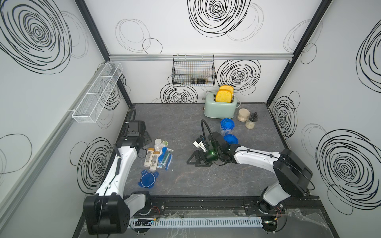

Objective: Take out toiletry kits
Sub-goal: Place the container at the center of the board.

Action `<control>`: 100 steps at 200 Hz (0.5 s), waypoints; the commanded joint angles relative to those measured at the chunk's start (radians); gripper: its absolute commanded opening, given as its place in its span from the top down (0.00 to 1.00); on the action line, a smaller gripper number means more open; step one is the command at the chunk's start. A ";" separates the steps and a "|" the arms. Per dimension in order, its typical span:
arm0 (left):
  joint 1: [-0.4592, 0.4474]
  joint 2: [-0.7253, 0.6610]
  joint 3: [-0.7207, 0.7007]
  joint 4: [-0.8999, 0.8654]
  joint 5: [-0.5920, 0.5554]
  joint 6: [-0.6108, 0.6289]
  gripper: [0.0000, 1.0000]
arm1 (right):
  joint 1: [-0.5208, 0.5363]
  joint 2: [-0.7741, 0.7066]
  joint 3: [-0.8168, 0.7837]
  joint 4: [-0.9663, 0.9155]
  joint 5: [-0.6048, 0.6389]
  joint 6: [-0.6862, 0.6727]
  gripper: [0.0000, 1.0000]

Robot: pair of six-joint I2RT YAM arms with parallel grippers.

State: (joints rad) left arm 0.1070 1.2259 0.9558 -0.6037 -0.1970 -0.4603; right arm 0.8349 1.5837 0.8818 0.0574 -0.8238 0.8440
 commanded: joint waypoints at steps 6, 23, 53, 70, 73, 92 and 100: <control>0.016 0.071 0.004 0.169 -0.014 -0.003 0.81 | -0.005 -0.022 -0.009 -0.019 -0.014 -0.022 0.02; 0.020 0.118 -0.009 0.224 -0.056 0.005 0.81 | -0.003 -0.030 -0.011 -0.022 -0.014 -0.021 0.02; 0.051 0.218 -0.008 0.265 -0.074 -0.015 0.82 | 0.003 -0.047 -0.024 -0.022 0.009 -0.019 0.01; 0.052 0.276 -0.001 0.275 -0.087 -0.015 0.77 | 0.011 -0.047 -0.027 -0.019 0.010 -0.013 0.00; 0.053 0.286 0.003 0.270 -0.085 -0.016 0.76 | 0.013 -0.049 -0.027 -0.022 0.009 -0.013 0.00; 0.049 0.345 0.034 0.233 -0.059 -0.009 0.72 | 0.021 -0.062 -0.024 -0.026 0.017 -0.009 0.00; 0.046 0.360 0.038 0.223 -0.054 -0.010 0.71 | 0.024 -0.069 -0.022 -0.030 0.024 -0.009 0.00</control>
State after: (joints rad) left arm 0.1528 1.5341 0.9634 -0.3706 -0.2531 -0.4652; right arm 0.8452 1.5585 0.8646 0.0517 -0.8165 0.8452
